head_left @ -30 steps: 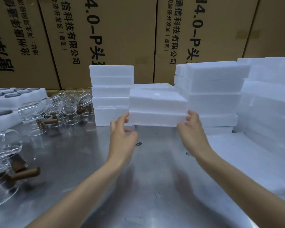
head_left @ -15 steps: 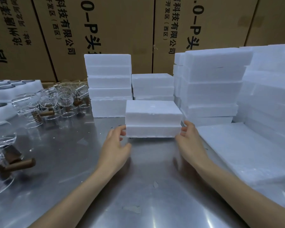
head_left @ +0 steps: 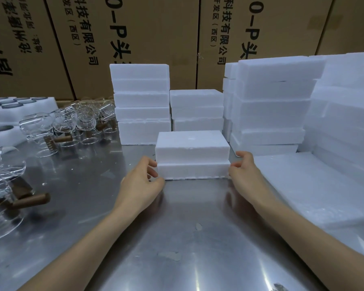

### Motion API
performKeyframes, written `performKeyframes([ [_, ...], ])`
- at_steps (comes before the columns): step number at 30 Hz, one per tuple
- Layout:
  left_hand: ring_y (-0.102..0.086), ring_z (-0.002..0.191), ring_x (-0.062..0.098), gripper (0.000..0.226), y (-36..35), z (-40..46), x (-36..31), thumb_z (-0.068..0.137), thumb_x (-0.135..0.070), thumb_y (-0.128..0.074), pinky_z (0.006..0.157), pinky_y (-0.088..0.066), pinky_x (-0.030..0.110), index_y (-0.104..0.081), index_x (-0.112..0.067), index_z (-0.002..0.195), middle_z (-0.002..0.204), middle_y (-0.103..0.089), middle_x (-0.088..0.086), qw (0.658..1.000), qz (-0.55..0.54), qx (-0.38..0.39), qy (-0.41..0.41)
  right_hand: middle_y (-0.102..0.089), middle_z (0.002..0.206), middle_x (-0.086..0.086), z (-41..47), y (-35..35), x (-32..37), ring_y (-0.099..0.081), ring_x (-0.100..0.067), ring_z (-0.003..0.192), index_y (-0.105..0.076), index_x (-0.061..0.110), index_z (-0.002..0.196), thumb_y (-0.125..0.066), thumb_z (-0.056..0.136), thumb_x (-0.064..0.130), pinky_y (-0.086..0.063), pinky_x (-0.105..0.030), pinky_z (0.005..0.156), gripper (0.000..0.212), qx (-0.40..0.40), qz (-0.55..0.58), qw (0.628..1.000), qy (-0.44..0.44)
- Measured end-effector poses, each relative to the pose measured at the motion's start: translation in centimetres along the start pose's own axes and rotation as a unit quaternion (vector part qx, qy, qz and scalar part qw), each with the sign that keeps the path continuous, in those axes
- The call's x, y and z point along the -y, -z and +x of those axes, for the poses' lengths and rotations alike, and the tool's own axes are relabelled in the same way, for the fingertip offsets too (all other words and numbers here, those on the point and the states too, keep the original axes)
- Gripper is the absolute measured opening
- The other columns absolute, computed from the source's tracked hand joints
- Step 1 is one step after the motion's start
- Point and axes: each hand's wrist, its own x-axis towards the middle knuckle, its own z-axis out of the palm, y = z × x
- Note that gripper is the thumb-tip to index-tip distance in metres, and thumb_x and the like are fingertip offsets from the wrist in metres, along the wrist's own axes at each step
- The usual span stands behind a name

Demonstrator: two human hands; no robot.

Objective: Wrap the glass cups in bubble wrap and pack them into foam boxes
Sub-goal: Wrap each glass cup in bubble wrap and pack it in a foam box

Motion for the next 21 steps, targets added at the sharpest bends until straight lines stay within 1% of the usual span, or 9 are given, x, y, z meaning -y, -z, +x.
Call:
performKeyframes([
  [3,-0.060,0.080,0.018,0.018,0.6,0.0,-0.1,0.076,-0.017,-0.063,0.071,-0.046,0.034,-0.051,-0.025,0.086,0.079,-0.062,-0.009,1.000,0.016,-0.017,-0.001,-0.056,0.080,0.004,0.0,0.2,-0.1,-0.060,-0.015,0.077,-0.039,0.018,0.132,-0.039,0.087,0.003,-0.041,-0.024,0.060,0.048,-0.003,-0.006,1.000,0.004],
  [6,-0.059,0.074,0.022,0.014,0.9,-0.1,-0.4,0.073,-0.017,-0.061,0.062,-0.042,0.033,-0.048,-0.021,0.077,0.071,-0.061,-0.005,0.999,0.043,-0.030,0.008,-0.059,0.077,0.000,0.3,0.4,-0.1,-0.063,-0.023,0.079,-0.049,0.018,0.117,-0.038,0.085,0.003,-0.047,-0.034,0.075,0.037,-0.010,-0.026,1.000,0.003],
  [7,-0.058,0.072,0.023,0.014,0.9,-0.1,-0.5,0.072,-0.017,-0.060,0.060,-0.041,0.034,-0.047,-0.019,0.076,0.069,-0.061,-0.004,0.998,0.053,-0.029,0.010,-0.061,0.079,-0.001,0.4,0.5,-0.1,-0.063,-0.023,0.080,-0.053,0.018,0.111,-0.039,0.083,0.004,-0.047,-0.035,0.075,0.034,-0.008,-0.030,1.000,0.001],
  [10,-0.056,0.071,0.025,0.016,1.1,-0.2,-0.7,0.070,-0.025,-0.058,0.058,-0.040,0.034,-0.045,-0.017,0.075,0.067,-0.059,-0.002,0.997,0.075,0.003,0.015,-0.065,0.077,-0.002,0.7,0.8,-0.3,-0.063,-0.019,0.069,-0.059,0.018,0.096,-0.042,0.080,0.005,-0.045,-0.030,0.063,0.027,0.009,-0.018,1.000,-0.006],
  [12,-0.056,0.070,0.023,0.023,1.7,0.1,-0.9,0.063,-0.038,-0.054,0.059,-0.038,0.032,-0.047,-0.018,0.071,0.067,-0.060,-0.003,0.996,0.067,0.049,0.027,-0.065,0.078,-0.001,0.9,1.2,-0.3,-0.063,-0.018,0.066,-0.059,0.018,0.094,-0.045,0.080,0.005,-0.046,-0.029,0.062,0.024,0.012,-0.001,1.000,-0.012],
  [15,-0.058,0.069,0.023,0.037,2.9,0.9,-1.1,0.061,-0.049,-0.049,0.063,-0.040,0.031,-0.057,-0.015,0.073,0.070,-0.063,-0.002,0.992,-0.078,0.079,0.065,-0.064,0.086,0.000,1.3,2.0,0.1,-0.058,-0.017,0.073,-0.057,0.024,0.089,-0.042,0.084,0.008,-0.049,-0.032,0.065,0.022,-0.028,0.050,0.998,-0.010],
  [18,-0.056,0.077,0.019,0.037,3.3,1.3,-1.0,0.070,-0.050,-0.051,0.064,-0.036,0.030,-0.061,-0.017,0.082,0.085,-0.064,-0.002,0.973,-0.215,0.002,0.080,-0.065,0.092,0.003,1.1,2.4,0.9,-0.056,-0.016,0.080,-0.057,0.026,0.082,-0.043,0.089,0.019,-0.039,-0.026,0.056,0.017,-0.064,0.088,0.994,0.026],
  [20,-0.055,0.083,0.015,0.027,2.9,1.1,-1.3,0.083,-0.044,-0.053,0.067,-0.035,0.027,-0.065,-0.021,0.085,0.093,-0.066,-0.004,0.961,-0.268,-0.026,0.069,-0.064,0.091,0.007,0.7,2.0,1.3,-0.055,-0.016,0.083,-0.059,0.026,0.080,-0.045,0.090,0.025,-0.041,-0.027,0.059,0.017,-0.056,0.102,0.992,0.041],
  [21,-0.056,0.085,0.014,0.029,2.7,1.0,-1.5,0.085,-0.044,-0.051,0.069,-0.035,0.026,-0.068,-0.021,0.089,0.094,-0.068,-0.006,0.958,-0.279,-0.028,0.061,-0.063,0.090,0.010,0.5,1.8,1.4,-0.055,-0.014,0.085,-0.060,0.027,0.081,-0.044,0.091,0.026,-0.044,-0.029,0.063,0.018,-0.045,0.109,0.992,0.043],
])
